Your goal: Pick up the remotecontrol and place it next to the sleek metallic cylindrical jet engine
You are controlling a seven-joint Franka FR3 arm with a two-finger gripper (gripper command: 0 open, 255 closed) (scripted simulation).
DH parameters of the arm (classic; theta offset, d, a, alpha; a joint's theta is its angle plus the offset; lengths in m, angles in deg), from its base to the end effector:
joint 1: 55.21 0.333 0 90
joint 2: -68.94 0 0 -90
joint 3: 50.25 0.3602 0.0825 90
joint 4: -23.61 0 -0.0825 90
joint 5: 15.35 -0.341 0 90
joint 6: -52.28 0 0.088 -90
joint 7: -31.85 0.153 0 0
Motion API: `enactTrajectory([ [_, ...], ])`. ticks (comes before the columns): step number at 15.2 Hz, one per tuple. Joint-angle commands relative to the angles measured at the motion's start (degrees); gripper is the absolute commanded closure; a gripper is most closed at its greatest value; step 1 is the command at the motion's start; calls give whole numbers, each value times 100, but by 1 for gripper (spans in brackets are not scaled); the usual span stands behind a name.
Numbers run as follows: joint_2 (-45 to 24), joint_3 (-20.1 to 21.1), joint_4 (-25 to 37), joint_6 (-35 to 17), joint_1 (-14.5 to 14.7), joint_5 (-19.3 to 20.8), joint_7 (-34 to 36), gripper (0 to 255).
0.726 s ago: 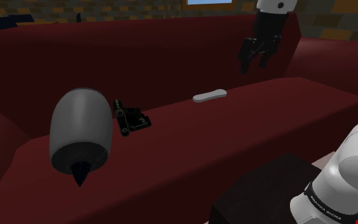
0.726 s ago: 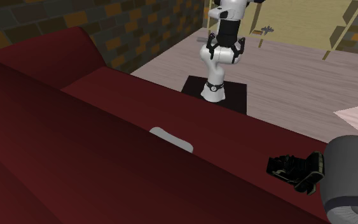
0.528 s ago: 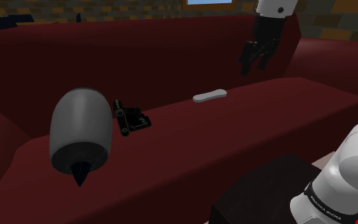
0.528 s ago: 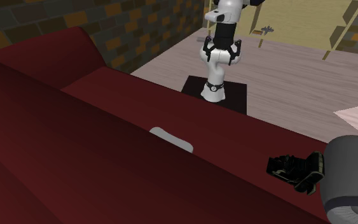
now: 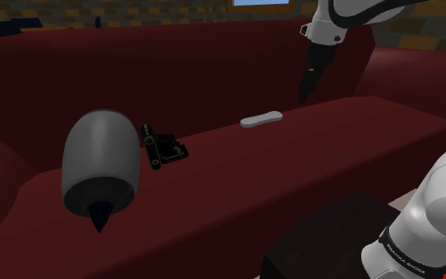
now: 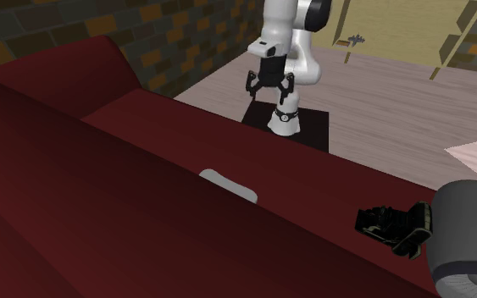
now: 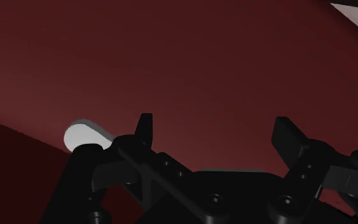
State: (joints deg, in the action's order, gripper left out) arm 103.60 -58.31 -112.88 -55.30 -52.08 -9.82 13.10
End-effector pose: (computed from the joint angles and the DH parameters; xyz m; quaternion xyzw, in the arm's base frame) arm 0.3153 -0.0476 0.5411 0.9886 0.1427 0.0460 0.0160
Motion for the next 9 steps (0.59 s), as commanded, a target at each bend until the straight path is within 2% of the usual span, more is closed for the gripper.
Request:
enactTrajectory([
  [1,-356,-268,91,-270,85,106,-674,0],
  [5,-1156,-728,377,-778,281,167,-1913,0],
  [9,-2053,-1104,814,-1217,480,41,-3173,0],
])
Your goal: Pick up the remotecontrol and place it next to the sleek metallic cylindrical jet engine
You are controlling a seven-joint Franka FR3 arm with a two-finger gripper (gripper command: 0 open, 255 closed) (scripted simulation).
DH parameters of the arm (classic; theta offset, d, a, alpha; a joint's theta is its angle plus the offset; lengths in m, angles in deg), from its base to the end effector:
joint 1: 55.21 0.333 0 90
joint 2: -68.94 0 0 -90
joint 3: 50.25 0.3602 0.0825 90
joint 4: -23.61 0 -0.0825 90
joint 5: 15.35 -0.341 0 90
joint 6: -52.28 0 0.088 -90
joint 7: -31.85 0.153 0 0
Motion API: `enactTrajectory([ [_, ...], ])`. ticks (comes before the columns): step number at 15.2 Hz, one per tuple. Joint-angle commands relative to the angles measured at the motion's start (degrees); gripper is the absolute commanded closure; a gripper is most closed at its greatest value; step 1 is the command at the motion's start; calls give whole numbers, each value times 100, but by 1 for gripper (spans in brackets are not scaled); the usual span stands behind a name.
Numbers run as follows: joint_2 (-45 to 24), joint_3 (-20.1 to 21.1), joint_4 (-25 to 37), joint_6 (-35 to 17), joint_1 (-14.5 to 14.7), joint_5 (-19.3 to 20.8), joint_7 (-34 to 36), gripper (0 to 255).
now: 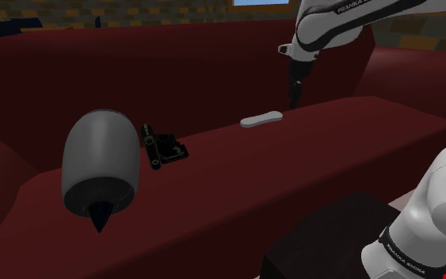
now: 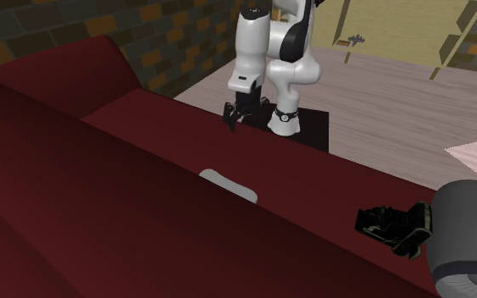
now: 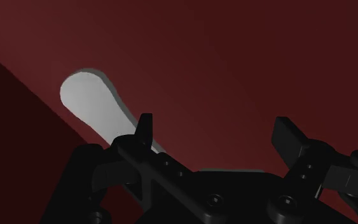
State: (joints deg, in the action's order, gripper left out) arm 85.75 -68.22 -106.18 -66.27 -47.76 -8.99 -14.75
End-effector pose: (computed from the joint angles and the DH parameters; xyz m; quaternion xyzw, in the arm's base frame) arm 0.4154 -0.0968 0.4940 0.9406 0.3367 0.0353 0.0248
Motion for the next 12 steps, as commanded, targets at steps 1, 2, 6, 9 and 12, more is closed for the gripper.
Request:
enactTrajectory([
  [1,-504,-187,274,-214,93,-103,-707,0],
  [2,-742,-252,412,-302,132,-175,-1027,0],
  [6,-1712,-387,1032,-579,204,-541,-2296,0],
  [9,-2432,-352,1562,-707,167,-829,-3194,0],
  [12,-3125,-219,2137,-776,68,-1061,-4007,0],
])
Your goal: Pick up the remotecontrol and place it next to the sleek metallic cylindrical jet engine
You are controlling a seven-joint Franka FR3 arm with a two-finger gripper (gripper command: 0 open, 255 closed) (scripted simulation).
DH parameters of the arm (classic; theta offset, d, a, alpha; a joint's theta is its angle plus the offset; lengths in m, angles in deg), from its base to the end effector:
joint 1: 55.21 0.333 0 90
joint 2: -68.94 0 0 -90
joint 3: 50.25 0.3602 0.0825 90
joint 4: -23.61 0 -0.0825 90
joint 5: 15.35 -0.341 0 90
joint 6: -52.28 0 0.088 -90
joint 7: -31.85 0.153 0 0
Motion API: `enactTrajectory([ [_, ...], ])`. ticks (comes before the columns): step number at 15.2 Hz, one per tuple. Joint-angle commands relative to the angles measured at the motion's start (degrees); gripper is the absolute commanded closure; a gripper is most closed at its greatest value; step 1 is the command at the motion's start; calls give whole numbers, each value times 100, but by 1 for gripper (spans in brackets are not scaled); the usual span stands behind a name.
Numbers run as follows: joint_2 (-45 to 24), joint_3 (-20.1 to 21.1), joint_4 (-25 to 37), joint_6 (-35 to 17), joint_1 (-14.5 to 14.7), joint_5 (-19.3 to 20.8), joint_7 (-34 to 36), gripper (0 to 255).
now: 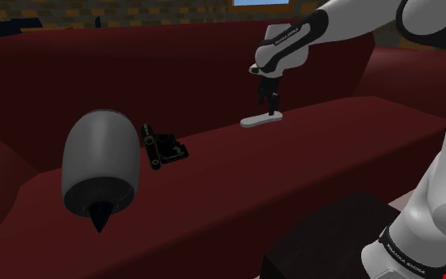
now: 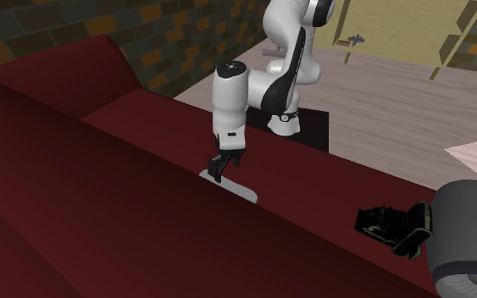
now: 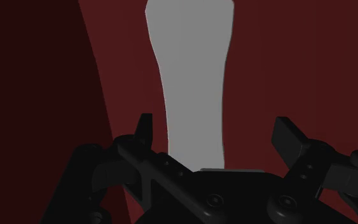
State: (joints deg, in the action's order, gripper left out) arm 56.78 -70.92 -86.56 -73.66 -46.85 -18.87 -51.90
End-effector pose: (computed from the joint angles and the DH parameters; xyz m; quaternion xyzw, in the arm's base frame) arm 0.5749 -0.1102 0.4153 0.8181 0.5736 0.0174 0.0365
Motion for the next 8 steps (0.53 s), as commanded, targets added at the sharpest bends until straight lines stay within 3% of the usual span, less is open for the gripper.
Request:
enactTrajectory([
  [1,-267,69,210,-39,-38,-81,-334,0],
  [8,-599,122,46,-516,-97,-233,-432,0],
])
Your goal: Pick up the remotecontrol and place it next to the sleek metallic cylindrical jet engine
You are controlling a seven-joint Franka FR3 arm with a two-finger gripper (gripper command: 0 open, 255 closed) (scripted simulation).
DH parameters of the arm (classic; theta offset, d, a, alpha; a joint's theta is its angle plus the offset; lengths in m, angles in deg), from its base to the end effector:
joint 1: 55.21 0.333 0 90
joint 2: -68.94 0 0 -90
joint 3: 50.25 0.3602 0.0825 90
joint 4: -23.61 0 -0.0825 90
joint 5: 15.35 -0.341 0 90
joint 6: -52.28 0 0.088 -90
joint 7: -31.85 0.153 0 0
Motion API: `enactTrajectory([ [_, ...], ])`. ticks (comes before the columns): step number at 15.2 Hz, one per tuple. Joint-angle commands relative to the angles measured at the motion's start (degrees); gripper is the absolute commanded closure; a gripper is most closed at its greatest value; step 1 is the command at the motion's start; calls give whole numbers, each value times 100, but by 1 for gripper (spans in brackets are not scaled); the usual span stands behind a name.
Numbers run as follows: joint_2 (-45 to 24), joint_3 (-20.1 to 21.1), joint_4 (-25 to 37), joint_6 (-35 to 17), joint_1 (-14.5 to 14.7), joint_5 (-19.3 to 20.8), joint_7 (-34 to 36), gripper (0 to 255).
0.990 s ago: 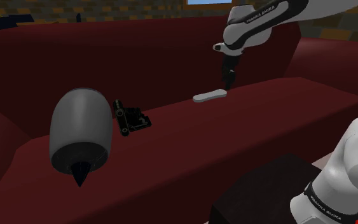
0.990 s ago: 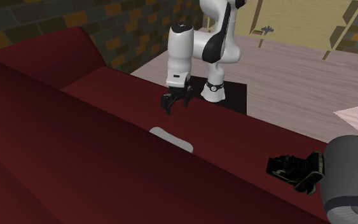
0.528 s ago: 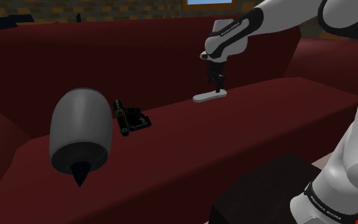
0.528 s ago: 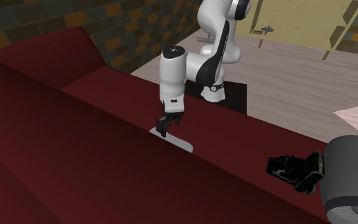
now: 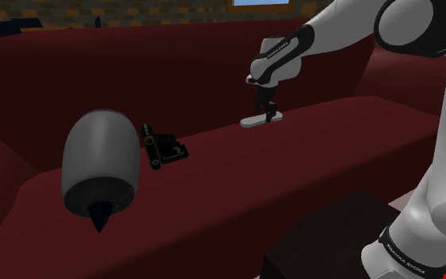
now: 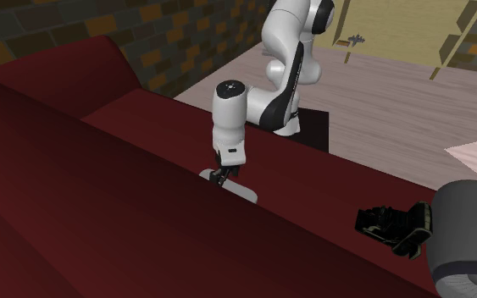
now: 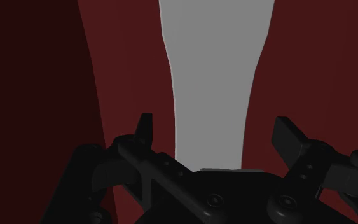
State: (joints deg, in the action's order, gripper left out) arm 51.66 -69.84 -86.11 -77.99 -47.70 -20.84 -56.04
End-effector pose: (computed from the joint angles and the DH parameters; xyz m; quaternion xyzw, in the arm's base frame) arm 0.5942 -0.1082 0.3748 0.8009 0.5975 0.0155 0.0369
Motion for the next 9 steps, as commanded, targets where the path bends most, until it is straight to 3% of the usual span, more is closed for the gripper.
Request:
enactTrajectory([
  [1,-86,15,0,-84,-12,-36,-18,0],
  [8,-87,13,1,-83,-11,-37,-19,0],
  [9,-84,10,8,-73,-16,-36,-26,255],
])
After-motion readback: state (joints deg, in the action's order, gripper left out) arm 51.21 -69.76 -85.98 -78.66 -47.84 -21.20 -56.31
